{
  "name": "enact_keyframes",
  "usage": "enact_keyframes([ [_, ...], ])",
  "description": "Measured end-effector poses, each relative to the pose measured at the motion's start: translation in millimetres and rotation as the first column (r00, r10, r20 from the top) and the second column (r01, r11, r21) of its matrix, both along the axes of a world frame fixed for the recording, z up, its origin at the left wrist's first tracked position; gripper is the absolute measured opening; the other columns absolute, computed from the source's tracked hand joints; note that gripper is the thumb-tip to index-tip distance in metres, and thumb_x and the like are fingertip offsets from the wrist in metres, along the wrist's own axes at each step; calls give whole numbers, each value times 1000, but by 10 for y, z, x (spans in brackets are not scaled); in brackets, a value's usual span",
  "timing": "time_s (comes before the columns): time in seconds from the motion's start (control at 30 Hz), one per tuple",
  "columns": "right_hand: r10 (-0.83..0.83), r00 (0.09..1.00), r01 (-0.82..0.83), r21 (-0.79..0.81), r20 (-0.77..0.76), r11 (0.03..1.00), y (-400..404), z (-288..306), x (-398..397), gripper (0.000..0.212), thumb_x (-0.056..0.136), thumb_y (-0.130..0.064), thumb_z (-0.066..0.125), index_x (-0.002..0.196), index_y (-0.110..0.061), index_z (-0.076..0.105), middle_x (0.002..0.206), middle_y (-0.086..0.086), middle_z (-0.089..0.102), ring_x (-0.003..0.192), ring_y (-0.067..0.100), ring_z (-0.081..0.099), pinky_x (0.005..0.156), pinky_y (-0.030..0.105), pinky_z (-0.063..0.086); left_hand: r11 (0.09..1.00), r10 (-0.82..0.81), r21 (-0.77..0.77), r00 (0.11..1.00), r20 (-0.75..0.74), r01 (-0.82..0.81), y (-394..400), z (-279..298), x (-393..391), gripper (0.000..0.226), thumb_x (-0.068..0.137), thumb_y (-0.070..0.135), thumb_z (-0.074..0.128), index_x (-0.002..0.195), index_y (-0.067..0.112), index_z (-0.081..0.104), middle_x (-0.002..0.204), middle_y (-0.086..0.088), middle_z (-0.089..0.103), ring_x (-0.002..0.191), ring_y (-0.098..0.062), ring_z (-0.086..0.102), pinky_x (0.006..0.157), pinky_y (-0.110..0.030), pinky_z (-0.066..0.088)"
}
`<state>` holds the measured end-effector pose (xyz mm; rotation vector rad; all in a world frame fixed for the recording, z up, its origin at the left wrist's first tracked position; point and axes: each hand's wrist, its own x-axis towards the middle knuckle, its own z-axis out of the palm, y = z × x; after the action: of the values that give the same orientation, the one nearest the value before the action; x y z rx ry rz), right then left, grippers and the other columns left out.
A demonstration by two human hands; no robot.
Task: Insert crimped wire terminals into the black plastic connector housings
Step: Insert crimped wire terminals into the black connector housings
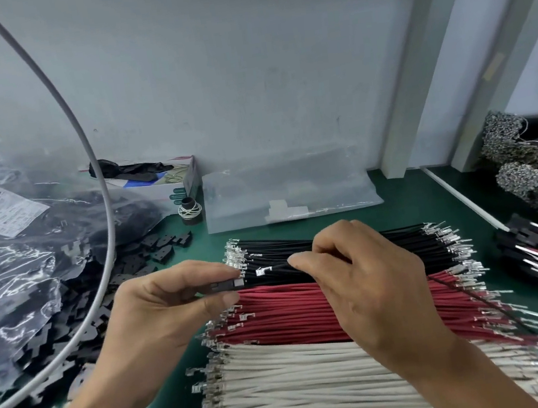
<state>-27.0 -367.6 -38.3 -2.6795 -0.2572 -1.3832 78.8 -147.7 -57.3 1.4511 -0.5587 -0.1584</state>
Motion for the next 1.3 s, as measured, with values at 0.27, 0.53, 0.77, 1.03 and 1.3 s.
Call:
enact_keyframes([
  [0.27,34,999,-36,-65,-22,997,108,4,4,17,96,-6,62,101,-11,77,81,3,59,70,19,51,45,34,45,1000,-1,28,1000,9,1,-38,10,-61,30,58,15,89,88,18,84,89,-11,80,77,-19,76,69,-19,59],
  [0.53,211,950,-148,263,-231,953,56,-28,30,18,95,-26,65,104,-24,80,83,-11,55,75,7,53,59,31,50,1000,-17,23,999,31,16,-57,37,-77,26,62,7,87,87,14,84,91,-13,79,81,-25,76,73,-23,61],
  [0.77,222,933,-147,264,-282,953,73,1,18,13,94,-21,69,103,-21,79,83,-9,55,74,9,54,59,33,51,998,-25,61,996,82,20,-50,46,-83,24,61,5,86,84,13,84,82,-13,77,73,-23,73,69,-20,59],
  [1.03,225,949,-151,309,-220,939,116,-39,41,16,95,-21,66,105,-17,79,84,-8,54,74,7,52,61,29,50,999,-19,46,997,-78,23,-28,28,-78,30,56,13,89,85,12,84,85,-18,79,70,-24,74,67,-23,61],
  [1.3,200,948,-142,236,-246,961,202,-102,57,14,96,-17,67,106,-17,77,85,-8,52,75,10,51,56,34,50,985,-25,174,984,177,-6,-84,34,-141,22,65,9,86,83,22,84,81,-11,77,71,-23,72,66,-19,57],
])
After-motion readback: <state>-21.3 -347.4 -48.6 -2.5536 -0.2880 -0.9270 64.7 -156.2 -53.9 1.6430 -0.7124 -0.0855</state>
